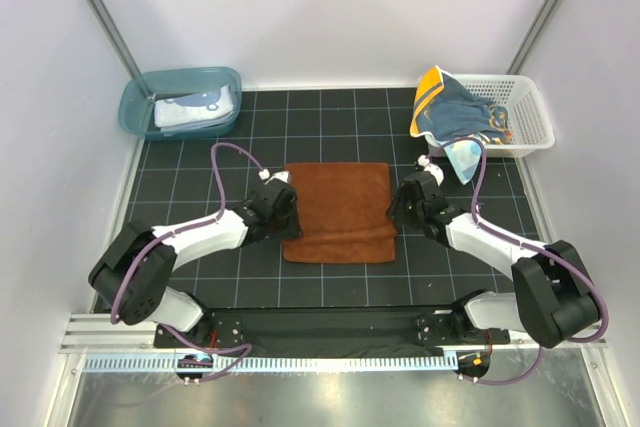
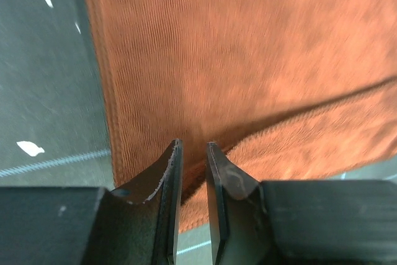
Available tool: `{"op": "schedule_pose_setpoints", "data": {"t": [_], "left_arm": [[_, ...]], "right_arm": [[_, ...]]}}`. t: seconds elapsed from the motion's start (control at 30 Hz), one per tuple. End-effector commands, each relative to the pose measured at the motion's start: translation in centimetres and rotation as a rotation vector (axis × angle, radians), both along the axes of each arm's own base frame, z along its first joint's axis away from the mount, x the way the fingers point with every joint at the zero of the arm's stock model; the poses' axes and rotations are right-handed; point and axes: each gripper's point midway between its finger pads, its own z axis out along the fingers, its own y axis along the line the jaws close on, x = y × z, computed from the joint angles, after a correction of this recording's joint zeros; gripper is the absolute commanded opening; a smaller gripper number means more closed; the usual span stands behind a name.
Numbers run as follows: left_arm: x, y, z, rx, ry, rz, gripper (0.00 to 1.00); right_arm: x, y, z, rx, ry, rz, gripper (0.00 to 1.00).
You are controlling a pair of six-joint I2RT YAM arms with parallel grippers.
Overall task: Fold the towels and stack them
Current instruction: Fold the towel
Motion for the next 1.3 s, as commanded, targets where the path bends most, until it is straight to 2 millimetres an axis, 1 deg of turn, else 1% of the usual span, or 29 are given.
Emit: {"op": "schedule_pose_setpoints", "data": {"t": [0.0,0.1,0.3,0.4,0.43,0.53,0.67,0.83,0.93,1.03,1.07,1.1,1.13,1.2,1.23,1.27], "left_arm": [[-1.6,-0.5,-0.4,-0.009,0.015,-0.056,0.24],[-2.8,-0.5,-0.5,-0.015,0.019,-0.084,0.25],[-4.5,-0.2,-0.3,-0.005,0.023,-0.139,0.25],[-5.3,0.2,-0.8,0.006,0.035,-0.159,0.24],[-5.6,0.3,-0.9,0.011,0.035,-0.162,0.24],[-5.9,0.4,-1.0,0.015,0.038,-0.172,0.24],[-6.6,0.2,-1.2,0.022,0.044,-0.196,0.24],[-6.9,0.3,-1.4,0.038,0.045,-0.199,0.24],[-6.9,0.4,-1.4,0.039,0.042,-0.196,0.24],[-6.9,0.4,-1.5,0.043,0.042,-0.194,0.23],[-7.0,0.5,-1.6,0.048,0.046,-0.193,0.24],[-7.0,0.6,-1.7,0.054,0.049,-0.192,0.24],[-6.9,0.8,-1.8,0.06,0.049,-0.181,0.24],[-7.0,0.9,-2.1,0.068,0.057,-0.178,0.24],[-7.0,1.0,-2.3,0.071,0.06,-0.175,0.24],[-7.1,1.0,-2.4,0.073,0.062,-0.171,0.23]], "right_arm": [[1.2,0.6,1.2,0.022,-0.072,-0.002,0.42],[0.9,0.5,1.0,0.017,-0.068,0.002,0.42],[0.2,0.3,0.5,0.017,-0.06,0.007,0.42],[-0.2,0.2,0.6,0.017,-0.06,0.008,0.42],[-0.3,0.2,1.0,0.027,-0.071,0.01,0.42],[-0.9,-0.1,1.0,0.026,-0.067,0.009,0.42],[-1.5,-0.2,2.0,0.042,-0.093,0.01,0.42],[-2.3,-0.4,3.2,0.061,-0.11,0.008,0.42],[-2.3,-0.1,4.1,0.076,-0.125,0.016,0.42],[-2.3,0.0,4.4,0.076,-0.132,0.019,0.42],[-2.1,0.2,4.6,0.077,-0.136,0.023,0.43],[-1.8,0.3,4.3,0.064,-0.126,0.03,0.43],[-1.3,0.4,4.8,0.054,-0.133,0.026,0.43],[-0.7,0.6,4.7,0.043,-0.132,0.03,0.43],[-0.5,0.7,4.0,0.031,-0.114,0.034,0.42],[-0.2,1.0,4.0,0.034,-0.113,0.041,0.42]]}}
